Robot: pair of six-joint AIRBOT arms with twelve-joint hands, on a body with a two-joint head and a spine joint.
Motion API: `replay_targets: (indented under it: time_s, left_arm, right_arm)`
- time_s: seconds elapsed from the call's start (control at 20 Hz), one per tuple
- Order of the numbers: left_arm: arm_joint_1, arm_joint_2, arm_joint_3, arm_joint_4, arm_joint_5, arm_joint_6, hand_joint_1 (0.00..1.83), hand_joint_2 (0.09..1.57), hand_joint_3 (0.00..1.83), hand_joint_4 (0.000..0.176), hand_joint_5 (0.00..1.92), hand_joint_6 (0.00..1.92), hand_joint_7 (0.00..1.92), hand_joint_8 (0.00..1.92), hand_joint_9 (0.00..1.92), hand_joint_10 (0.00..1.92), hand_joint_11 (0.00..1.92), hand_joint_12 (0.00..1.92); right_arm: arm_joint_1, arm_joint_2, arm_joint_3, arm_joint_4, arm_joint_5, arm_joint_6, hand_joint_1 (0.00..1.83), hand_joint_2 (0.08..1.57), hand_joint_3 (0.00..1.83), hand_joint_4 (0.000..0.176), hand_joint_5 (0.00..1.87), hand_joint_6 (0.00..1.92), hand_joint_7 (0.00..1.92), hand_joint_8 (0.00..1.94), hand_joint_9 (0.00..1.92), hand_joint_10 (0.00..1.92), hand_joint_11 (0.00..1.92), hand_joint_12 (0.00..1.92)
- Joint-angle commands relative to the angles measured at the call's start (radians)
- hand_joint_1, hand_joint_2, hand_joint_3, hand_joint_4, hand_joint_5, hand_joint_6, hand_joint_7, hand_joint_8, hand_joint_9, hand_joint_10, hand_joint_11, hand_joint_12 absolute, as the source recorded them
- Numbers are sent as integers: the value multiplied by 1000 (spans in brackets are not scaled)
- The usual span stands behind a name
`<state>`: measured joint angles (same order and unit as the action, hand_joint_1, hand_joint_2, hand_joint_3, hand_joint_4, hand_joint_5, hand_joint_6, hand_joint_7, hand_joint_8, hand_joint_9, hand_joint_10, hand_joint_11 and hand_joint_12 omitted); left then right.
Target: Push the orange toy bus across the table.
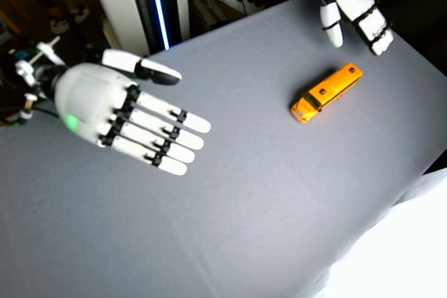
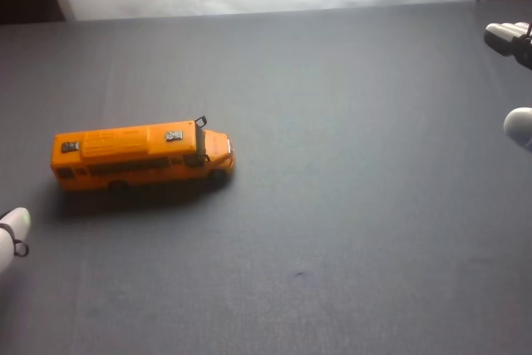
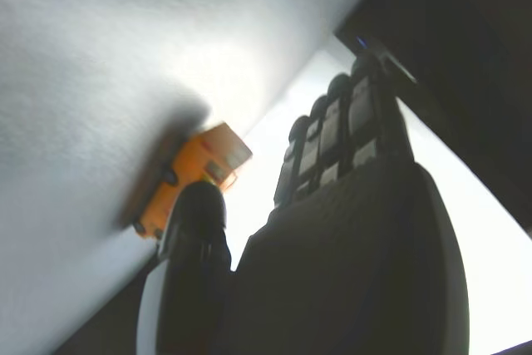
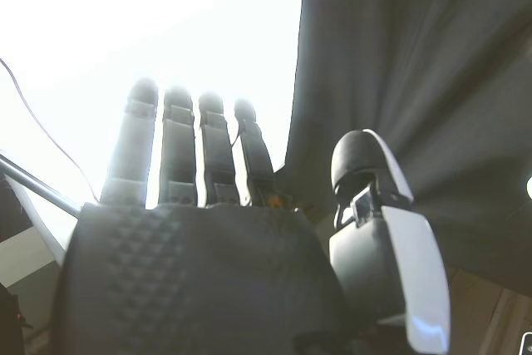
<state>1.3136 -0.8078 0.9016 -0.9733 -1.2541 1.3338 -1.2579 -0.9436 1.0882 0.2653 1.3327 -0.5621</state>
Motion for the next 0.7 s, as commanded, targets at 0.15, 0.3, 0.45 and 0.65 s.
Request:
replay_targets:
  time_s: [0.15,0.3,0.45,0.65]
  left_arm:
    - [-55,-20,22,67,-10,60,0,1474,9,0,0,0,0,0,0,0,0,0]
    - [-83,-33,34,89,24,73,0,1444,0,0,0,0,0,0,0,0,0,0]
    - [-105,-43,49,109,62,77,0,1463,4,0,0,0,0,0,0,0,0,0]
    - [-125,-52,57,124,101,103,0,1447,0,0,0,0,0,0,0,0,0,0]
  right_arm:
    - [8,-2,6,5,123,11,34,1341,1,0,152,3,135,4,108,3,101,29]
    - [7,-3,6,5,123,11,31,1328,0,0,158,4,144,6,118,6,111,30]
    - [7,-5,6,3,121,11,41,1343,3,0,164,3,148,2,122,2,116,26]
    - [7,-6,6,0,116,12,76,1347,1,0,165,1,142,1,113,1,106,13]
